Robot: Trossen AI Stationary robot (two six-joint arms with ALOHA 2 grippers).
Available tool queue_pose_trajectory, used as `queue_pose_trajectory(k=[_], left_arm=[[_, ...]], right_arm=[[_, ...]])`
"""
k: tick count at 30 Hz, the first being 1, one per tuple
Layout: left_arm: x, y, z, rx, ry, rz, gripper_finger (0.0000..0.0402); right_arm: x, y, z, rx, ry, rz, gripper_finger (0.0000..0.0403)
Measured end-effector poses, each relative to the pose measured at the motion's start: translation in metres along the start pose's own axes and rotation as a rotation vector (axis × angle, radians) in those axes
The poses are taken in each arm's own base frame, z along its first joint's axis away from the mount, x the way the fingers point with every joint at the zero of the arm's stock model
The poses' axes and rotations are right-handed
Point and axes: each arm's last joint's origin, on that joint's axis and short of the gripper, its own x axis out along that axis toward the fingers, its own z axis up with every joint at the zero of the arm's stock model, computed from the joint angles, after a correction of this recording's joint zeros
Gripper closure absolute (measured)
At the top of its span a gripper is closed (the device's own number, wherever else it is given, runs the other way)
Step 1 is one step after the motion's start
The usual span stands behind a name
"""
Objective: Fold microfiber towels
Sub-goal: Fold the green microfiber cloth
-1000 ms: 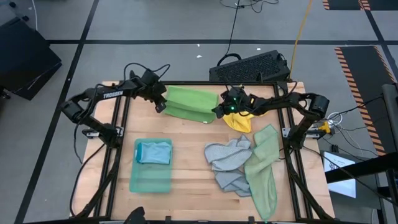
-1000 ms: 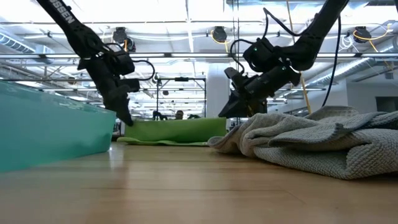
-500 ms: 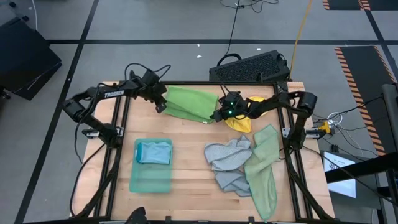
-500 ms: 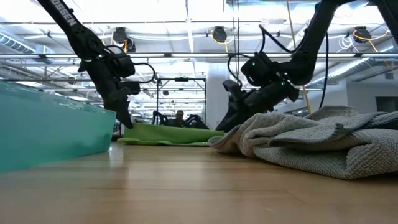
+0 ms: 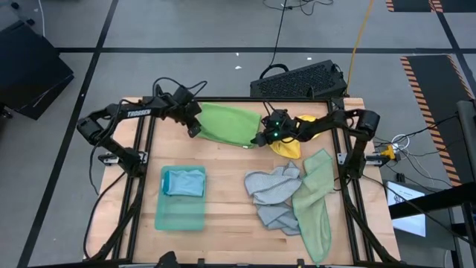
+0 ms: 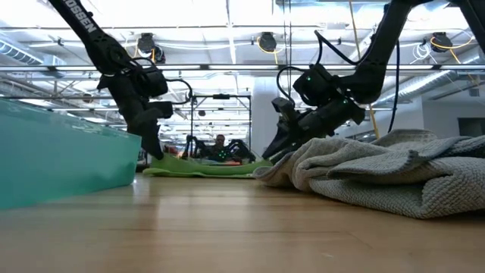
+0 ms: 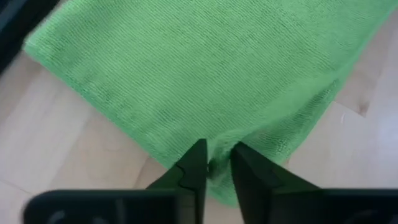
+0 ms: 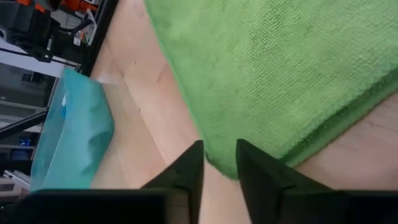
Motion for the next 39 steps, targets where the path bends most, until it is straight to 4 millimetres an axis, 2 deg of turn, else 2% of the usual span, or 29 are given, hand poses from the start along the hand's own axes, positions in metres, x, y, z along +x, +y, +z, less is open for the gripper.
queue_pose_trajectory(k=[4,9,13,16,18,24,31,39], left_arm=[[-0.005,-0.005,-0.004,-0.068,0.047,-0.023,0.0275],[-0.03,-0.012,0.001,-0.115,0.068,-0.09,0.0239],[-0.048,-0.015,0.011,-0.138,-0.013,-0.086,0.0237],[-0.051,-0.013,0.017,-0.17,-0.074,-0.046,0.0252],[-0.047,-0.012,0.018,-0.172,-0.088,-0.042,0.0267],[-0.019,-0.004,0.011,-0.198,-0.045,-0.035,0.0331],[0.014,0.001,-0.009,-0.221,0.105,-0.041,0.0396],[0.034,0.005,-0.016,-0.227,0.172,-0.064,0.0383]], right_arm=[[-0.013,0.004,0.007,0.006,0.019,0.019,0.027],[-0.041,0.016,0.014,-0.015,0.007,-0.036,0.0242],[-0.052,0.032,0.018,-0.031,-0.035,0.008,0.0247],[-0.05,0.039,0.018,-0.017,-0.056,-0.003,0.0276],[-0.045,0.042,0.018,-0.021,-0.074,-0.029,0.0304],[-0.022,0.038,0.017,0.0,-0.037,-0.06,0.0392],[-0.004,0.027,0.008,0.065,0.001,-0.113,0.0399],[0.017,0.024,-0.009,0.077,0.045,-0.103,0.0402]])
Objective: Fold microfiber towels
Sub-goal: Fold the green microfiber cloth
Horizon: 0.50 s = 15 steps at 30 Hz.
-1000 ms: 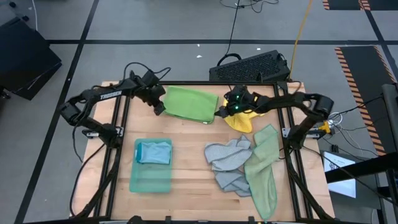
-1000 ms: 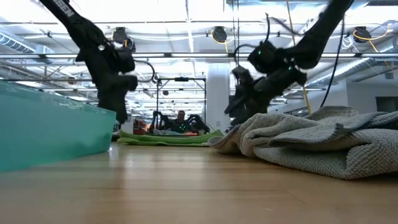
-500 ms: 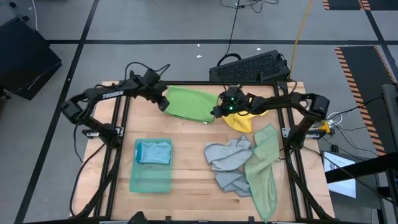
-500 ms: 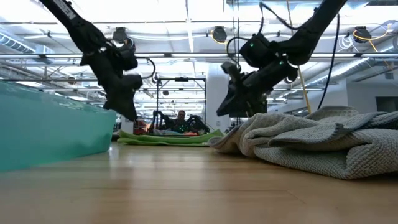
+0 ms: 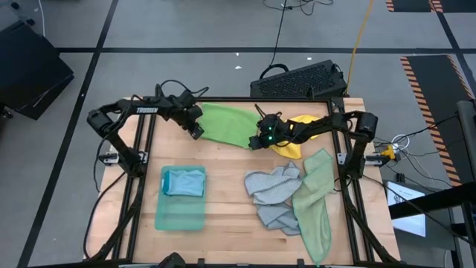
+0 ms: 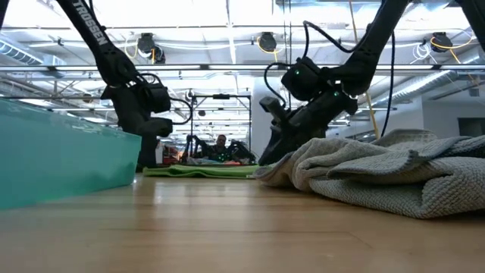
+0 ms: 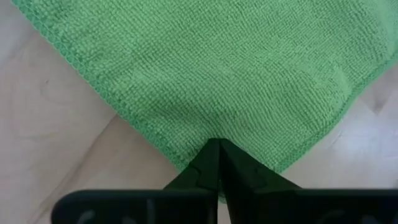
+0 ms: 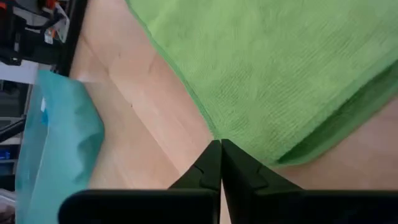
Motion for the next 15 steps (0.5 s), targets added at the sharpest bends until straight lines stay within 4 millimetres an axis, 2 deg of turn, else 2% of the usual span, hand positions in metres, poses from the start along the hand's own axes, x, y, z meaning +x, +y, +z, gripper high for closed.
queue_pose_trajectory(k=[4,8,11,15], left_arm=[[0.001,0.0,-0.001,-0.01,0.011,-0.009,0.0396],[-0.002,-0.002,-0.003,-0.041,0.018,-0.045,0.0395],[-0.008,-0.006,-0.007,-0.074,0.044,-0.078,0.0389],[-0.019,-0.012,-0.012,-0.102,0.072,-0.092,0.0397]], right_arm=[[0.007,0.0,-0.009,0.008,0.041,-0.002,0.0402],[0.006,0.002,-0.009,0.015,0.06,0.014,0.0402],[-0.002,0.007,-0.005,0.017,0.079,0.06,0.0402],[-0.026,0.02,0.004,-0.016,0.071,0.103,0.0402]])
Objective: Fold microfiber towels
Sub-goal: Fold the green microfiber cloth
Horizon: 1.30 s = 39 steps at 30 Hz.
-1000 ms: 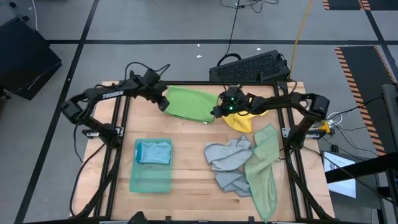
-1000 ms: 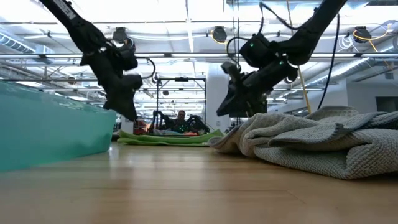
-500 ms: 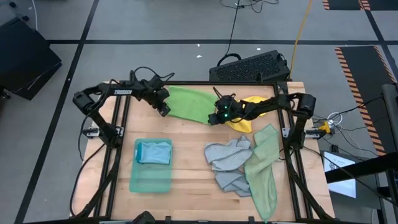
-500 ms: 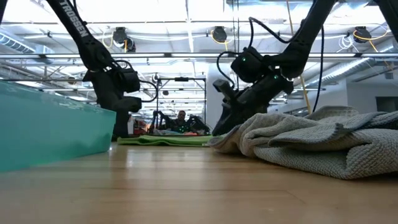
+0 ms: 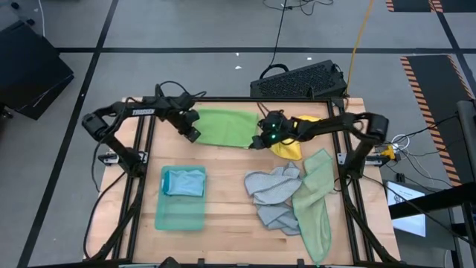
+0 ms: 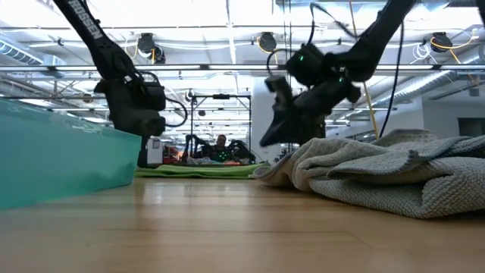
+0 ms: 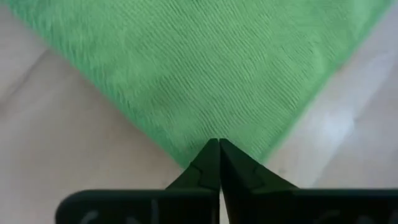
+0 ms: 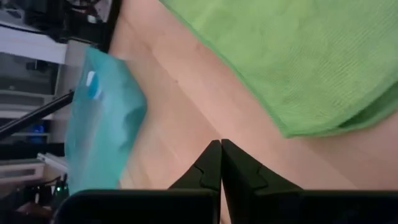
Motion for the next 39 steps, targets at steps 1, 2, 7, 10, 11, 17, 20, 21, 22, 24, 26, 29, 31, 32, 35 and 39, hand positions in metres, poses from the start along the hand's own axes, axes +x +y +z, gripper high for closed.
queue_pose_trajectory(k=[1,2,7,10,11,17,20,21,22,24,26,29,31,32,35,39], left_arm=[[-0.003,-0.002,-0.002,-0.006,0.009,-0.002,0.0398],[-0.006,-0.003,-0.004,-0.014,0.019,-0.002,0.0398],[-0.03,-0.014,-0.009,-0.021,-0.04,-0.005,0.0392],[-0.046,-0.021,-0.01,-0.02,-0.127,-0.002,0.0398],[-0.052,-0.023,-0.01,-0.026,-0.153,0.005,0.0399],[-0.073,-0.032,-0.017,-0.092,-0.242,0.042,0.0372],[-0.079,-0.038,-0.023,-0.093,-0.242,0.04,0.0347],[-0.081,-0.041,-0.025,-0.088,-0.237,0.038,0.0338],[-0.083,-0.044,-0.027,-0.082,-0.227,0.036,0.0328],[-0.086,-0.05,-0.03,-0.072,-0.194,0.036,0.0311],[-0.09,-0.059,-0.033,-0.054,-0.158,0.045,0.0294],[-0.096,-0.072,-0.035,0.022,-0.113,0.064,0.0273],[-0.1,-0.08,-0.035,0.089,-0.094,0.09,0.0264],[-0.102,-0.084,-0.035,0.128,-0.091,0.107,0.0261],[-0.11,-0.094,-0.03,0.208,-0.132,0.191,0.0257],[-0.116,-0.098,-0.022,0.273,-0.221,0.296,0.0257]], right_arm=[[-0.006,0.003,0.001,-0.013,-0.003,-0.003,0.0402],[-0.013,0.006,0.002,-0.024,-0.007,-0.007,0.0402],[-0.044,0.012,0.003,-0.071,-0.005,-0.075,0.0403],[-0.058,0.014,0.0,-0.091,0.015,-0.11,0.0403],[-0.062,0.015,0.0,-0.094,0.016,-0.114,0.0403],[-0.081,0.026,-0.01,-0.065,0.011,-0.153,0.0403],[-0.088,0.039,-0.017,-0.065,-0.009,-0.132,0.0403],[-0.09,0.044,-0.021,-0.067,-0.014,-0.121,0.0403],[-0.092,0.049,-0.024,-0.073,-0.025,-0.114,0.0403],[-0.095,0.057,-0.03,-0.076,-0.048,-0.12,0.0403],[-0.095,0.062,-0.035,-0.075,-0.086,-0.136,0.0403],[-0.094,0.069,-0.042,-0.072,-0.133,-0.155,0.0403],[-0.092,0.073,-0.047,-0.068,-0.142,-0.163,0.0403],[-0.09,0.075,-0.05,-0.061,-0.14,-0.159,0.0403],[-0.087,0.082,-0.06,-0.032,-0.121,-0.127,0.0403],[-0.085,0.089,-0.071,-0.007,-0.086,-0.111,0.0403]])
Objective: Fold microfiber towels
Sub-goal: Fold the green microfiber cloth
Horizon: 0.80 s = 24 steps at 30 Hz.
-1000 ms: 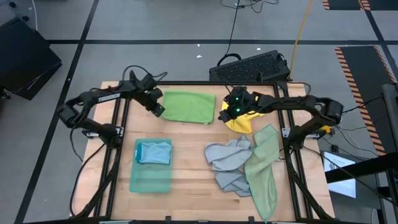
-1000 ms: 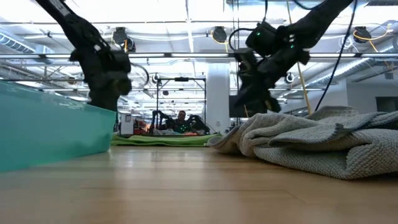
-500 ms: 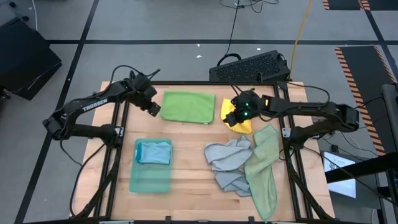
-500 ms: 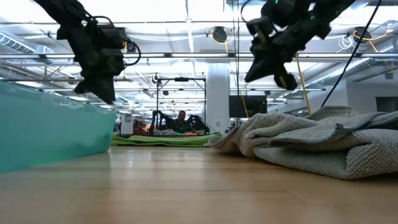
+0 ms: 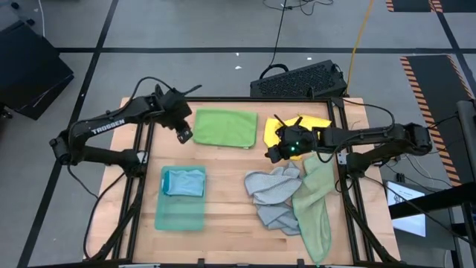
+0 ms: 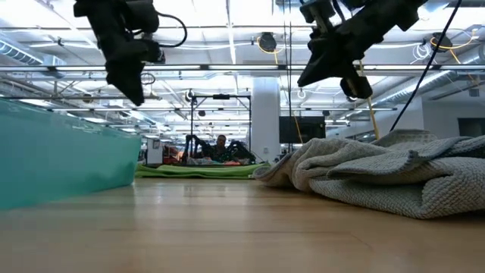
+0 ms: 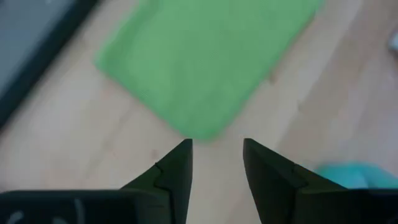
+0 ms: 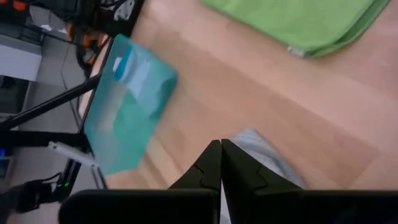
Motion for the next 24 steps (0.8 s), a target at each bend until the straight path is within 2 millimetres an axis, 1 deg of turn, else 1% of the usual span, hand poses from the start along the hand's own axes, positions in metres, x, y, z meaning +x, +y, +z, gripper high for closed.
queue_pose_trajectory(k=[2,5,9,12,14,19,21,24], left_arm=[[0.002,0.003,0.005,0.001,-0.039,0.026,0.0256],[0.012,0.014,0.012,-0.026,-0.045,0.016,0.0256],[0.032,0.031,0.017,-0.004,-0.002,-0.03,0.0249],[0.047,0.043,0.022,0.036,-0.009,-0.083,0.0222],[0.058,0.052,0.025,0.079,-0.026,-0.136,0.0193],[0.088,0.07,0.031,0.25,-0.022,-0.104,0.0118],[0.102,0.078,0.032,0.311,-0.018,-0.085,0.0101],[0.117,0.091,0.031,0.382,-0.009,-0.063,0.0097]], right_arm=[[0.0,0.001,-0.003,0.019,-0.004,-0.01,0.0403],[0.0,-0.001,-0.004,0.061,-0.025,-0.048,0.0403],[0.0,-0.005,0.003,0.101,-0.06,-0.068,0.0403],[-0.001,-0.011,0.01,0.126,-0.081,-0.09,0.0403],[-0.002,-0.016,0.015,0.152,-0.09,-0.11,0.0403],[-0.004,-0.022,0.026,0.2,-0.11,-0.107,0.0403],[-0.004,-0.023,0.027,0.204,-0.114,-0.109,0.0403],[-0.004,-0.023,0.027,0.206,-0.116,-0.11,0.0403]])
